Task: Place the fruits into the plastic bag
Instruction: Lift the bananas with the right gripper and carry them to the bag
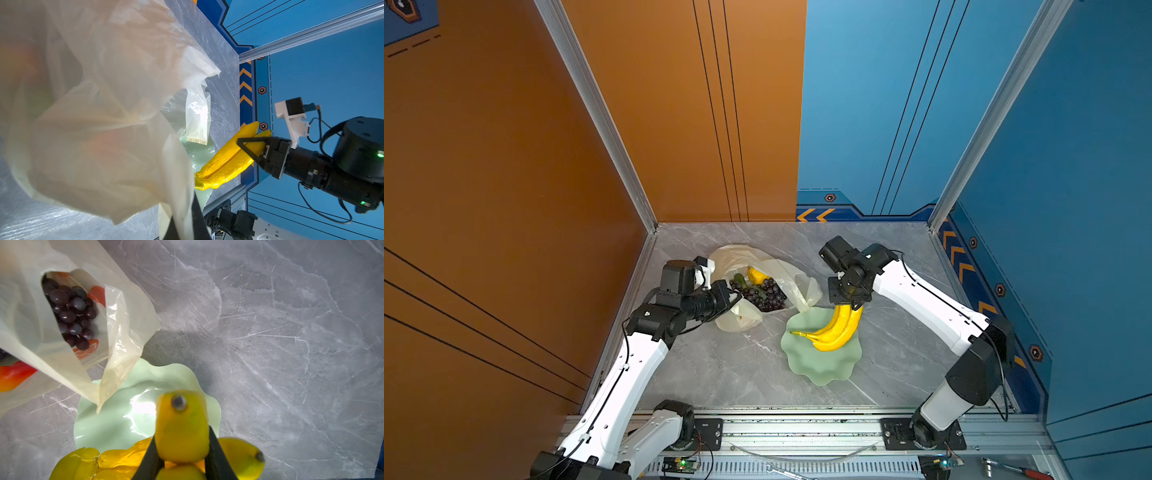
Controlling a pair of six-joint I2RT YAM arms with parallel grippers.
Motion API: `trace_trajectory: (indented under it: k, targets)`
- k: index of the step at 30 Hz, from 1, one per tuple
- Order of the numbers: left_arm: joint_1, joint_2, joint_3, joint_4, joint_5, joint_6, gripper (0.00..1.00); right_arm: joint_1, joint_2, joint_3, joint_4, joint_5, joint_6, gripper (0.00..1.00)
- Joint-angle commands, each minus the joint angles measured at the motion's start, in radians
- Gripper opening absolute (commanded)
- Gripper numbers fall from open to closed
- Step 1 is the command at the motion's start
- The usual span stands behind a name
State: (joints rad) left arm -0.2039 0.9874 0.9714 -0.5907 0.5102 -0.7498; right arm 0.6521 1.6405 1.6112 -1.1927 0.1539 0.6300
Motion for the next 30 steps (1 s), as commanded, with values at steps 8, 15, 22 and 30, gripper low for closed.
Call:
trace_trajectory:
  k: [8, 15, 22, 30]
  targets:
    - [-0.009, -0.007, 0.021, 0.012, 0.025, 0.010, 0.00, -0.026, -0.083, 0.179, -0.067, -0.024, 0.104, 0.17]
    - [-0.011, -0.019, 0.022, 0.009, 0.028, 0.004, 0.00, -0.010, -0.051, 0.322, -0.038, 0.080, 0.129, 0.17]
    - [-0.009, -0.035, 0.021, -0.007, 0.025, 0.003, 0.00, 0.043, 0.022, 0.432, 0.013, 0.197, 0.100, 0.16]
    - [-0.009, -0.043, 0.018, -0.009, 0.025, -0.006, 0.00, 0.170, 0.183, 0.610, 0.013, 0.330, 0.006, 0.16]
